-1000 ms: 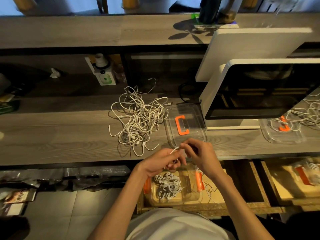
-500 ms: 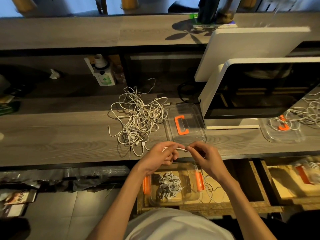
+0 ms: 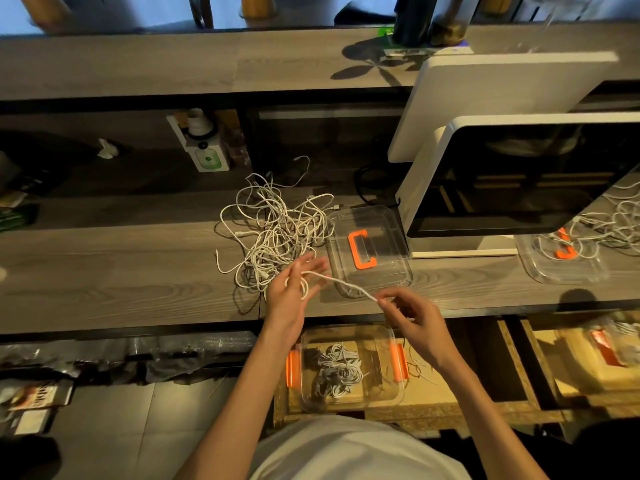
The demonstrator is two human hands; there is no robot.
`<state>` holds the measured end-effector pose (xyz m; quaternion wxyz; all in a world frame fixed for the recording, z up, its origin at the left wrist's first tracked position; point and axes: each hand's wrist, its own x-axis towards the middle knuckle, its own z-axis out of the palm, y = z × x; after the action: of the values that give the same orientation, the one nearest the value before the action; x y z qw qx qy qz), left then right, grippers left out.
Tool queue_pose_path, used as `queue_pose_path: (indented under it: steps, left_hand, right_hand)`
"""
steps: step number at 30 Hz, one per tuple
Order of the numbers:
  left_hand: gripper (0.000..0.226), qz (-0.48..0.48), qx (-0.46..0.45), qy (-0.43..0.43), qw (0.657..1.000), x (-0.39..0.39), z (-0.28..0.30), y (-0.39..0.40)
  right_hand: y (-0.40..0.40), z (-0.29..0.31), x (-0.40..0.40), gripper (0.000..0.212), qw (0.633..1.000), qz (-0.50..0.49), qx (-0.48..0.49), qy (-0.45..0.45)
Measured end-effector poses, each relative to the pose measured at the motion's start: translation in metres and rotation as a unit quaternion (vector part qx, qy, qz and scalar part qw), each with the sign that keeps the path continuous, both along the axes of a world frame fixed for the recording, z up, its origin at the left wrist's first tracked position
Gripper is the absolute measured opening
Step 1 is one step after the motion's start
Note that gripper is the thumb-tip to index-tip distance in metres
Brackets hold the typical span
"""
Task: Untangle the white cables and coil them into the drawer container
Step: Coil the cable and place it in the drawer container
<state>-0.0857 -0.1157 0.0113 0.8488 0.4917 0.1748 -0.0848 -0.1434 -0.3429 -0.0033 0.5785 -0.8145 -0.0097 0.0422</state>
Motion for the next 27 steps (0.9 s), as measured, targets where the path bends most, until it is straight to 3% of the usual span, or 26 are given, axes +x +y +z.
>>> queue_pose_path:
  steps: [2,4,8,11,15,19,23,27]
  left_hand:
    - [0.035,0.053,-0.090,0.013,0.994,0.002,0.001,0.002]
    - [0.034,0.074,-0.101,0.026,0.992,0.003,0.000,0.001]
    - [0.033,0.027,0.018,0.007,0.999,0.003,-0.006,-0.002]
    - [0.033,-0.083,0.151,-0.004,0.985,-0.002,-0.008,-0.006]
    - [0.046,-0.244,0.206,0.042,0.947,-0.009,-0.003,-0.013]
    - [0.056,-0.330,0.085,0.116,0.933,-0.016,0.008,-0.021]
    - [0.076,-0.438,0.054,0.066,0.895,-0.018,0.011,-0.022]
    - [0.041,-0.452,0.054,0.002,0.890,-0.019,0.012,-0.018]
  right_hand:
    - [0.006,-0.004,-0.004,0.011,0.999,0.025,-0.009,0.017]
    - [0.011,-0.004,-0.007,0.008,0.994,0.092,-0.045,0.044]
    - [0.025,0.015,-0.009,0.013,0.969,0.230,-0.041,0.076]
    - [0.032,0.033,-0.002,0.017,0.958,0.275,0.014,0.083]
    - [0.035,0.040,0.010,0.014,0.976,0.194,0.077,0.057]
    - [0.035,0.032,0.025,0.012,0.995,0.039,0.094,0.005]
    - [0.032,0.020,0.032,0.014,0.997,-0.008,0.078,-0.026]
    - [0.027,0.013,0.030,0.013,0.998,-0.013,0.051,-0.025]
